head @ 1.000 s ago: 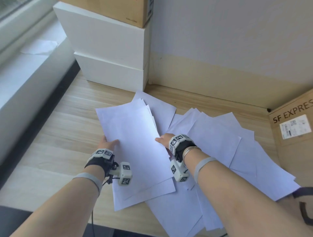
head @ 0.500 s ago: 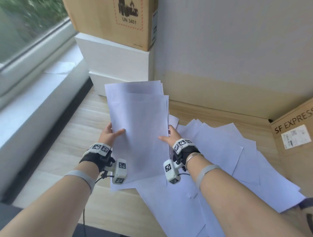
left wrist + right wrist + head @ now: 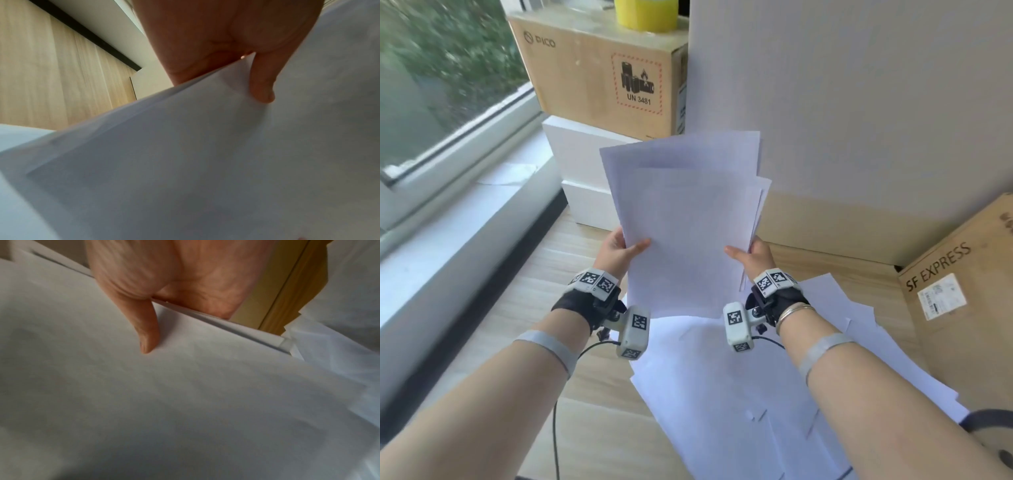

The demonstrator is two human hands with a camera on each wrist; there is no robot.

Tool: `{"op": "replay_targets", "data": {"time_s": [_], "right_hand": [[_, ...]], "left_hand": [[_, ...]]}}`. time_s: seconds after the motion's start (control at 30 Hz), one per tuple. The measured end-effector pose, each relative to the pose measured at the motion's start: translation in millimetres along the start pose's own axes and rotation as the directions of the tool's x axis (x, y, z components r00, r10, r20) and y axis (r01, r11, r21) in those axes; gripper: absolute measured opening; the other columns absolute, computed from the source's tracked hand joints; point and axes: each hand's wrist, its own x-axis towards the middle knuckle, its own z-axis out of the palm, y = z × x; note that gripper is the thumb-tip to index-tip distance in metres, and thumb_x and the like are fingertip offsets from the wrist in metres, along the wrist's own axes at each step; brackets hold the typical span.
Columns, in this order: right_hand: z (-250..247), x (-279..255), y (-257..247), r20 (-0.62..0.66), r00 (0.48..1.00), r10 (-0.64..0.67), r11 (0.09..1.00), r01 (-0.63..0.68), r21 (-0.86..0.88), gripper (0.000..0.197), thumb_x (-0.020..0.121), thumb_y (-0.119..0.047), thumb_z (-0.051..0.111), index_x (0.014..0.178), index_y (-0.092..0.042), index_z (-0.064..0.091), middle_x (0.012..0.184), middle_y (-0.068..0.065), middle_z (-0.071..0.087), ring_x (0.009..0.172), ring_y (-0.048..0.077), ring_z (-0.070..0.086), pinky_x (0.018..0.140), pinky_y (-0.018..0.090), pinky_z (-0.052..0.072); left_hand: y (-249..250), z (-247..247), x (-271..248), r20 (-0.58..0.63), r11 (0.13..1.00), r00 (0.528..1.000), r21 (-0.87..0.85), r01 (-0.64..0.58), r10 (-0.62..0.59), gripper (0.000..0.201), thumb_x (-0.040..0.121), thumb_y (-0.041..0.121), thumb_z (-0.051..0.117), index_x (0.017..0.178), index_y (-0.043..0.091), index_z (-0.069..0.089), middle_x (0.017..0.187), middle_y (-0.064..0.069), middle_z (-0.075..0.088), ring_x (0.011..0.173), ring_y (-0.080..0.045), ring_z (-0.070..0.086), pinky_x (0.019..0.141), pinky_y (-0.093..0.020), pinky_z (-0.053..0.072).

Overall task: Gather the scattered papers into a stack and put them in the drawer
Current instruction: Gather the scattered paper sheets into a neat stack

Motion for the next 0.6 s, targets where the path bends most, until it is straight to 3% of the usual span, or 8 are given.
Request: {"op": "replay_targets", "data": {"time_s": [0.07, 0.13, 0.2, 0.27, 0.33, 0.4, 0.5, 0.6], "right_hand": [[-4.0, -2.4, -1.6, -0.011, 1.0, -0.002, 1.0, 0.002, 0.025, 0.03, 0.083, 0.0, 0.066, 0.111, 0.009, 0.062, 0.109, 0.021, 0.066, 0.078, 0.017, 0.06, 0.057, 0.009, 0.049], [-4.8, -5.0, 0.2, -0.013, 1.0, -0.001, 0.998, 0.002, 0.059, 0.027, 0.079, 0.0, 0.07, 0.106, 0.004, 0.065, 0.1, 0.013, 0.066, 0.067, 0.008, 0.06, 0.056, 0.007, 0.05], [-2.4, -6.2, 3.6, 0.005, 1.0, 0.0, 0.998, -0.001, 0.057, 0.02, 0.076, 0.0, 0.073, 0.092, -0.01, 0.067, 0.09, 0.003, 0.066, 0.062, -0.001, 0.062, 0.066, 0.018, 0.05], [1.0, -7.5, 7.7, 0.017, 1.0, 0.007, 1.0, -0.007, 0.014, 0.02, 0.074, -0.002, 0.076, 0.089, -0.012, 0.067, 0.082, -0.006, 0.065, 0.058, -0.01, 0.063, 0.071, 0.02, 0.047], [4.6, -8.9, 12.9, 0.013, 0.999, 0.03, 0.999, -0.03, -0.035, 0.032, 0.073, -0.004, 0.077, 0.103, -0.003, 0.067, 0.089, -0.002, 0.066, 0.074, 0.002, 0.064, 0.071, 0.018, 0.045], [8.6, -9.8, 20.8, 0.003, 0.999, 0.053, 0.998, -0.053, -0.041, 0.035, 0.074, -0.003, 0.076, 0.107, 0.003, 0.066, 0.1, 0.007, 0.067, 0.088, 0.011, 0.059, 0.076, 0.02, 0.043], [16.2, -8.8, 28.3, -0.069, 0.996, 0.055, 0.996, -0.06, -0.069, 0.041, 0.072, -0.005, 0.078, 0.111, 0.0, 0.063, 0.116, 0.017, 0.066, 0.094, 0.016, 0.059, 0.088, 0.028, 0.048], [16.9, -4.4, 26.3, -0.122, 0.992, -0.02, 0.999, 0.014, -0.047, 0.087, 0.062, -0.008, 0.083, 0.136, -0.012, 0.038, 0.138, 0.01, 0.046, 0.124, 0.02, 0.048, 0.108, 0.04, 0.04]], "left_hand": [[-0.6, 5.3, -1.1, 0.01, 1.0, 1.0, -0.018, -0.002, 0.003, 0.027, 0.066, 0.01, 0.075, 0.089, 0.018, 0.062, 0.071, 0.013, 0.075, 0.068, -0.005, 0.07, 0.076, -0.029, 0.057], [-1.3, 10.2, -1.5, 0.009, 1.0, 1.0, -0.03, 0.0, 0.0, 0.039, 0.051, 0.023, 0.077, 0.087, 0.019, 0.063, 0.072, 0.012, 0.075, 0.068, -0.003, 0.07, 0.074, -0.024, 0.057], [-2.7, 13.3, -1.3, 0.002, 1.0, 1.0, -0.005, -0.012, 0.012, 0.046, 0.046, 0.028, 0.078, 0.089, 0.02, 0.063, 0.08, 0.008, 0.073, 0.076, -0.01, 0.068, 0.078, -0.026, 0.055], [-5.8, 12.8, 0.4, -0.008, 1.0, 1.0, 0.02, -0.011, 0.011, 0.055, 0.042, 0.031, 0.078, 0.093, 0.019, 0.06, 0.09, -0.001, 0.068, 0.082, -0.015, 0.064, 0.078, -0.026, 0.054], [-10.0, 11.1, 2.2, -0.001, 0.998, 1.0, 0.057, 0.005, -0.005, 0.062, 0.04, 0.032, 0.078, 0.097, 0.017, 0.058, 0.093, -0.003, 0.065, 0.085, -0.017, 0.063, 0.079, -0.027, 0.054], [-18.2, 8.5, 4.7, -0.001, 0.991, 1.0, 0.131, 0.031, -0.031, 0.061, 0.041, 0.03, 0.078, 0.097, 0.015, 0.06, 0.091, -0.002, 0.065, 0.087, -0.023, 0.062, 0.084, -0.034, 0.052], [-29.4, 5.1, 7.7, -0.038, 0.977, 0.997, 0.198, 0.079, -0.072, 0.03, 0.055, 0.016, 0.074, 0.082, 0.019, 0.061, 0.087, -0.006, 0.064, 0.092, -0.027, 0.06, 0.089, -0.039, 0.049], [-30.6, 2.0, 9.3, -0.013, 0.98, 0.995, 0.176, 0.097, -0.096, 0.028, 0.064, 0.002, 0.074, 0.081, 0.02, 0.061, 0.088, -0.007, 0.065, 0.087, -0.025, 0.061, 0.089, -0.039, 0.049]]}}
